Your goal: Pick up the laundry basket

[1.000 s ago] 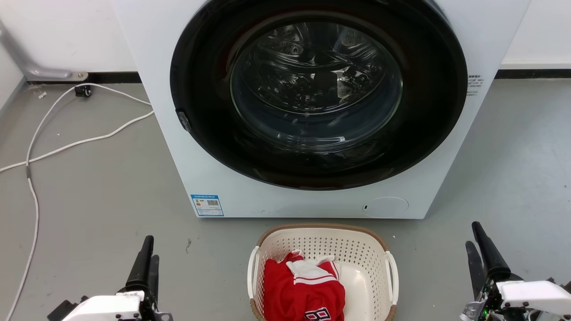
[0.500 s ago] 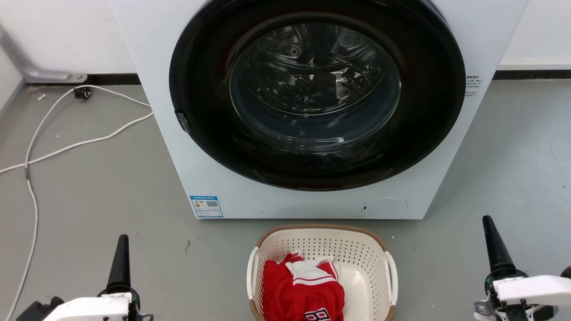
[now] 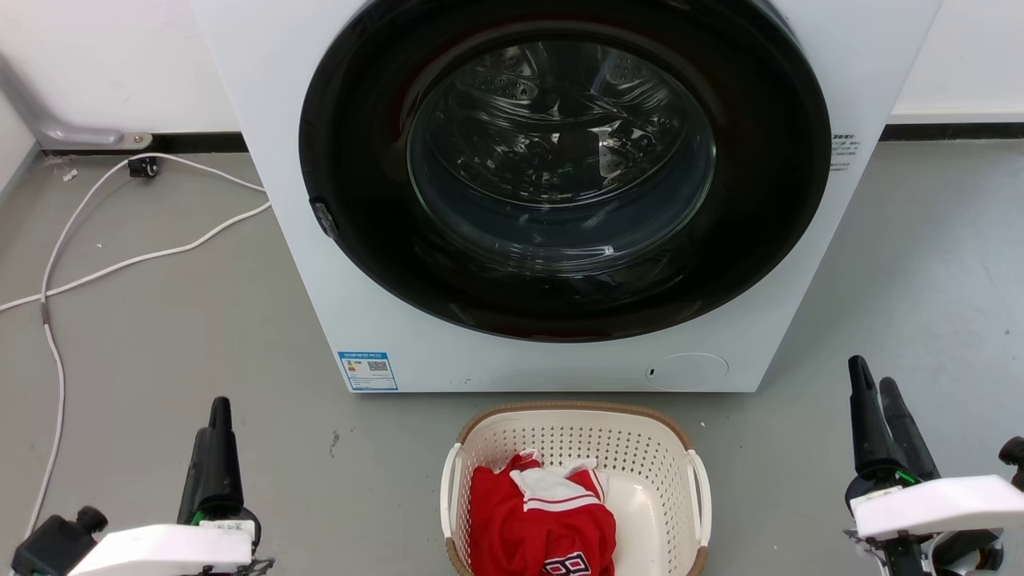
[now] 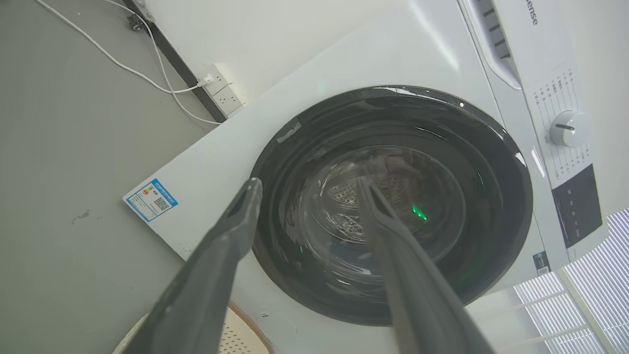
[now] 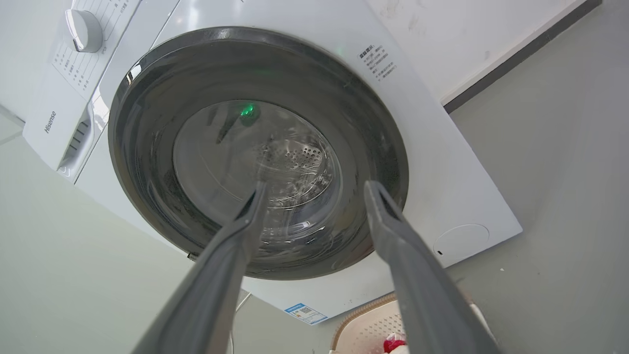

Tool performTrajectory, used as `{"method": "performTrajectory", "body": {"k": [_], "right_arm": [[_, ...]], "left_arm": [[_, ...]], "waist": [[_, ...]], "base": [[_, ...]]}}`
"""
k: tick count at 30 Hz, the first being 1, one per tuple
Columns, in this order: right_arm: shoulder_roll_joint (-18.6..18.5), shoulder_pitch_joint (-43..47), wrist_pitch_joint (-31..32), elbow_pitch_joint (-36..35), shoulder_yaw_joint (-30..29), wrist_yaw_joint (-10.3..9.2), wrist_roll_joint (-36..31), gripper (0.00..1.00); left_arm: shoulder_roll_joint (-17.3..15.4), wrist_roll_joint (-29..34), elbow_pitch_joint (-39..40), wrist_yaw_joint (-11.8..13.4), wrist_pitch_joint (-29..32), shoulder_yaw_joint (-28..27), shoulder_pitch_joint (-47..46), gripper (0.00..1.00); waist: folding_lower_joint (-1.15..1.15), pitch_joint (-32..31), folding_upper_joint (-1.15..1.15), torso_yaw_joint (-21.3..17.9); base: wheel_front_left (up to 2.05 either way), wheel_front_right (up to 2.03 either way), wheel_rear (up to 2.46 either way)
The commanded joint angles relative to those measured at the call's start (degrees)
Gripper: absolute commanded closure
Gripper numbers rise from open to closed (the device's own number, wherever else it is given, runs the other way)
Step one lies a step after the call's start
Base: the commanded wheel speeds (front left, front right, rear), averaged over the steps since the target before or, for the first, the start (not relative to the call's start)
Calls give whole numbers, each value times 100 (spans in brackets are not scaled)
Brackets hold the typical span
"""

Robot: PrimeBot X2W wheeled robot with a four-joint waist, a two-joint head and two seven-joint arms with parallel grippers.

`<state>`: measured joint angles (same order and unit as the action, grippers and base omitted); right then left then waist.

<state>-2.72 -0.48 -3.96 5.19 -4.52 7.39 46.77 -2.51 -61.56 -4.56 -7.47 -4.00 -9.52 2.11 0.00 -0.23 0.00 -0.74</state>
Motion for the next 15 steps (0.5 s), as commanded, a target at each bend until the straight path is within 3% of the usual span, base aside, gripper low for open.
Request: {"method": "performTrajectory", "body": {"k": [1, 15], "right_arm": [[-22, 4, -68, -165, 32, 7, -290, 0], [-22, 134, -313, -397, 269, 9, -1628, 0]], "left_arm": [[-28, 326, 222, 14, -69, 33, -4, 0], [-33, 2465, 785, 310, -314, 728, 192, 0]], "waist": [[0, 2, 0, -6], [0, 11, 0, -61]], "base": [[0, 0, 0], [0, 0, 0]]}}
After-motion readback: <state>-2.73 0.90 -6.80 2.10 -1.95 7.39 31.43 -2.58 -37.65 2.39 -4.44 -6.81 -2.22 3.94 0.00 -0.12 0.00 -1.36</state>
